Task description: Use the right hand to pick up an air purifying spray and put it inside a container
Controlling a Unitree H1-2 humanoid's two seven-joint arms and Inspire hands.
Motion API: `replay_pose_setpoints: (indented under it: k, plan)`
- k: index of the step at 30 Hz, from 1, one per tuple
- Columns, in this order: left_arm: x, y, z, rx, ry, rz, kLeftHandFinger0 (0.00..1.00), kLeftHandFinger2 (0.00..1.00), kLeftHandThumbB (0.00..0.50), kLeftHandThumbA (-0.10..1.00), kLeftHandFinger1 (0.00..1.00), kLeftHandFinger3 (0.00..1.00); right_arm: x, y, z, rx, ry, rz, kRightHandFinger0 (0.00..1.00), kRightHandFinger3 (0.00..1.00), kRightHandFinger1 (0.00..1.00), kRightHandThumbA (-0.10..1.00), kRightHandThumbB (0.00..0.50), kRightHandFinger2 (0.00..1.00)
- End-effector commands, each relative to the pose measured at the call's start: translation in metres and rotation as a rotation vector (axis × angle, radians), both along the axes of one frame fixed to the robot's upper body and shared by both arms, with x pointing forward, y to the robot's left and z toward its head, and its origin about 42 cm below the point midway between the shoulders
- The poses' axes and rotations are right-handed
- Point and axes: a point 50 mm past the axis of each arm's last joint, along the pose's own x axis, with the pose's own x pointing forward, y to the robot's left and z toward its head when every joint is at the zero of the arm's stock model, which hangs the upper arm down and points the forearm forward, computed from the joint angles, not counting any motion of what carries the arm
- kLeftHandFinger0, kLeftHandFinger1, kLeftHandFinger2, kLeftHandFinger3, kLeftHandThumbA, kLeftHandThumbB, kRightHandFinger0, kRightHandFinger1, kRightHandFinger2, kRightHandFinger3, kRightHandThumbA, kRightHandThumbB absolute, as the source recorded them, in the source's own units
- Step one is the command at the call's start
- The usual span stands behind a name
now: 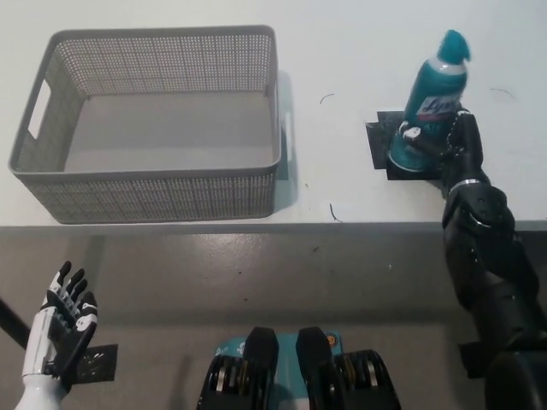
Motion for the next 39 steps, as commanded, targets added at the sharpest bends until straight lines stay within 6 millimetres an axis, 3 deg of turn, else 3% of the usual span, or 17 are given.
replay_pose_setpoints:
  k: [1,4,7,9,10,16,17,18,19,21,24,27,29,32,35,36,39]
  plan:
    - [0.006,0.002,0.013,0.004,-0.037,-0.013,1.0,1.0,0.0,0.44,1.0,1.0,0.01,-0.006,0.056,0.065,-0.194,-0.09,0.28,0.53,0.33,-0.1,0.346,0.46]
    - [0.005,0.002,0.01,-0.006,-0.032,-0.009,1.0,1.0,0.0,0.42,1.0,1.0,0.011,-0.005,0.073,0.051,-0.239,-0.103,0.26,0.5,0.3,-0.1,0.37,0.41]
    - [0.005,0.001,0.01,0.009,-0.026,-0.009,1.0,1.0,0.0,0.44,1.0,1.0,0.011,-0.006,0.089,0.058,-0.281,-0.097,0.23,0.49,0.28,-0.1,0.356,0.4]
    - [0.005,0.002,0.011,0.014,-0.024,-0.017,1.0,1.0,0.0,0.45,1.0,1.0,0.012,-0.002,0.121,0.074,-0.343,-0.081,0.21,0.46,0.26,-0.1,0.383,0.38]
    - [0.006,0.001,0.011,0.015,-0.024,-0.019,1.0,1.0,0.0,0.45,1.0,1.0,0.011,-0.002,0.124,0.076,-0.349,-0.082,0.21,0.46,0.26,-0.1,0.382,0.38]
    - [0.006,0.002,0.012,0.019,-0.028,-0.025,1.0,1.0,0.0,0.5,1.0,1.0,0.002,0.025,0.22,0.036,-0.542,-0.014,0.23,0.45,0.26,-0.1,0.398,0.38]
    - [0.006,0.002,0.012,0.021,-0.028,-0.026,1.0,1.0,0.0,0.52,1.0,1.0,0.001,0.028,0.227,0.018,-0.558,-0.012,0.23,0.45,0.27,-0.05,0.445,0.38]
    - [0.006,0.002,0.012,0.021,-0.029,-0.027,1.0,1.0,0.0,0.54,1.0,1.0,-0.001,0.039,0.246,0.002,-0.588,0.004,0.19,0.45,0.24,-0.1,0.408,0.37]
    - [0.007,0.002,0.012,0.023,-0.029,-0.026,1.0,1.0,0.0,0.55,1.0,1.0,-0.004,0.051,0.265,-0.014,-0.62,0.024,0.3,0.44,0.29,-0.1,0.393,0.39]
    - [0.009,0.0,0.013,0.027,-0.029,-0.029,1.0,1.0,0.0,0.56,1.0,1.0,-0.007,0.065,0.285,-0.095,-0.684,0.064,0.44,0.46,0.37,-0.1,0.371,0.44]
    - [0.008,0.0,0.011,0.034,-0.025,-0.035,1.0,1.0,0.0,0.62,1.0,1.0,-0.007,0.086,0.294,-0.1,-0.69,0.126,0.29,0.43,0.29,-0.1,0.415,0.39]
    - [0.006,0.0,0.011,0.039,-0.023,-0.039,1.0,1.0,0.0,0.62,1.0,1.0,-0.005,0.112,0.297,-0.179,-0.703,0.174,0.22,0.44,0.24,-0.1,0.388,0.36]
    - [0.006,0.0,0.013,0.039,-0.029,-0.039,1.0,1.0,0.0,0.6,1.0,1.0,-0.002,0.128,0.297,-0.17,-0.693,0.209,0.19,0.44,0.21,-0.1,0.393,0.34]
    - [0.009,0.0,0.014,0.06,-0.036,-0.055,1.0,1.0,0.0,0.61,1.0,1.0,0.002,0.156,0.295,-0.198,-0.641,0.248,0.22,0.44,0.26,-0.1,0.394,0.36]
    - [0.009,-0.001,0.015,0.066,-0.033,-0.064,1.0,1.0,0.0,0.61,1.0,1.0,0.004,0.174,0.289,-0.263,-0.592,0.265,0.2,0.43,0.21,-0.1,0.416,0.35]
    - [0.008,-0.001,0.015,0.068,-0.024,-0.062,1.0,1.0,0.0,0.6,1.0,1.0,0.006,0.19,0.277,-0.259,-0.588,0.309,0.17,0.4,0.19,-0.1,0.416,0.33]
    - [0.008,-0.002,0.016,0.087,-0.03,-0.056,1.0,1.0,0.002,0.61,1.0,1.0,0.006,0.209,0.26,-0.292,-0.549,0.344,0.14,0.38,0.19,-0.09,0.419,0.33]
